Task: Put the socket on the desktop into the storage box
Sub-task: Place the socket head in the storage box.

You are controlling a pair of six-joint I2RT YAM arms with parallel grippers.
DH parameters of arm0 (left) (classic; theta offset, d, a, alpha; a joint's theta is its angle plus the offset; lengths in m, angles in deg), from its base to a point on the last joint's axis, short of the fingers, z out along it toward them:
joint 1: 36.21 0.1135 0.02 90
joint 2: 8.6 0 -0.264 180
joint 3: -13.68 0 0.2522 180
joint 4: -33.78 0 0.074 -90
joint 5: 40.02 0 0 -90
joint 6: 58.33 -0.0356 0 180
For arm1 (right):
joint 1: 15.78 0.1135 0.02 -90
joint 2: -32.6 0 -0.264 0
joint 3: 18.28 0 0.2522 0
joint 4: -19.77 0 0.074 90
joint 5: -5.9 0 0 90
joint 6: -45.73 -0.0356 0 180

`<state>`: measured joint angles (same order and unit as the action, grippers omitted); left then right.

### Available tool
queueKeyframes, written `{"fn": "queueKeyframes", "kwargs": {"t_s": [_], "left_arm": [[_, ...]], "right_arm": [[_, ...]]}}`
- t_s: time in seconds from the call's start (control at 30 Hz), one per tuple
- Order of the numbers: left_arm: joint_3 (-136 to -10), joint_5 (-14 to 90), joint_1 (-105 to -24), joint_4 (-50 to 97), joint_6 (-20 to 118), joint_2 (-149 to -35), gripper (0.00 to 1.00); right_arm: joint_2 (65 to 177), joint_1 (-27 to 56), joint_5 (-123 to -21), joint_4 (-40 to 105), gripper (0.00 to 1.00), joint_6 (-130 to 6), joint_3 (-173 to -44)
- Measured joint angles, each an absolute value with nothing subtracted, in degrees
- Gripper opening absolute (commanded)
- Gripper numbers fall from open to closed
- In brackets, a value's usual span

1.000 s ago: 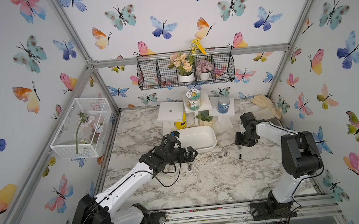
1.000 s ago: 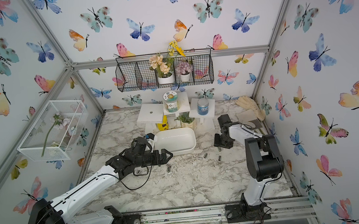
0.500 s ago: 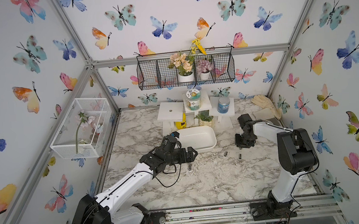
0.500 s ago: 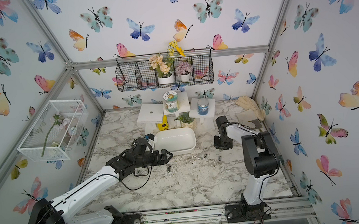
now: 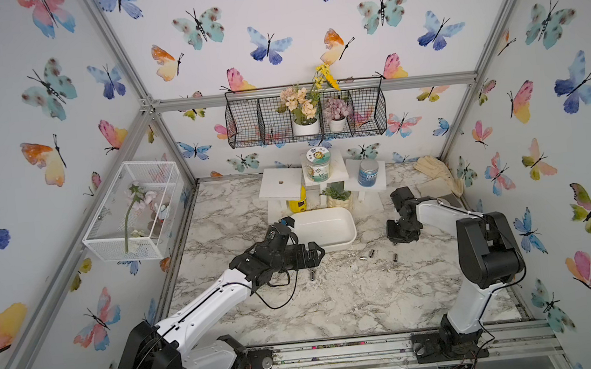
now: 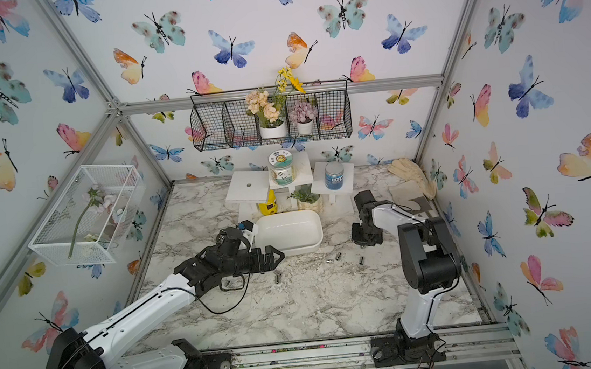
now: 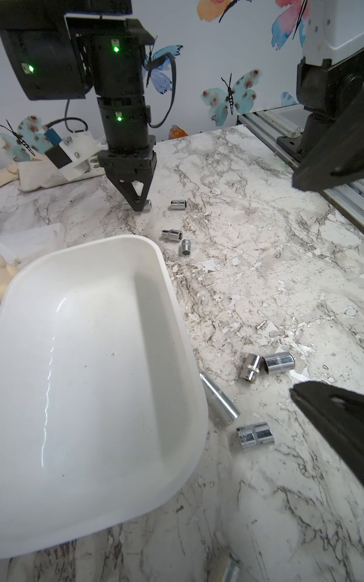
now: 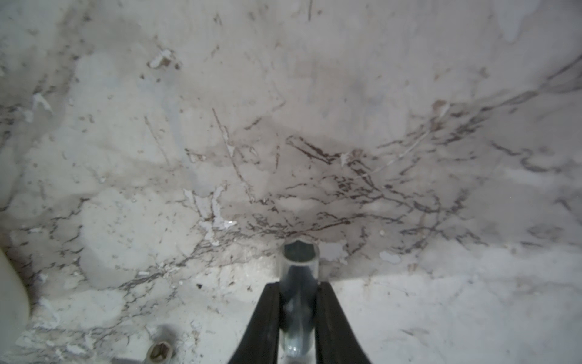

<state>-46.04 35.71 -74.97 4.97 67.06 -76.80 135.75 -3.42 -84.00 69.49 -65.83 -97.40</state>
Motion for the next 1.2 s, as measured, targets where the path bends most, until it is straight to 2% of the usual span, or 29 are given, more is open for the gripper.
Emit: {"fn": "queueKeyframes", "kwargs": {"t_s": [0.33, 0.63, 0.93, 1.2], "left_arm": [[-46.15, 36.61, -74.95, 4.73, 67.09, -76.8, 1.0], [-47.53, 39.69, -74.45, 3.4, 67.11, -77.0, 1.0], [-46.72, 39.87, -71.76, 3.0, 67.98, -76.39, 0.99], [-43.9, 39.82, -67.94, 2.9, 68.79, -72.82, 0.99]], "right_arm": [[129.04, -1.93, -83.19, 72.71, 0.18, -66.07, -99.35], [127.1, 6.31, -81.71, 75.0, 0.17, -67.79, -106.03], [131.19, 14.28, -81.07, 75.46, 0.17, -69.76, -113.46], [137.63, 18.15, -81.03, 75.46, 0.17, -70.24, -116.81]]}}
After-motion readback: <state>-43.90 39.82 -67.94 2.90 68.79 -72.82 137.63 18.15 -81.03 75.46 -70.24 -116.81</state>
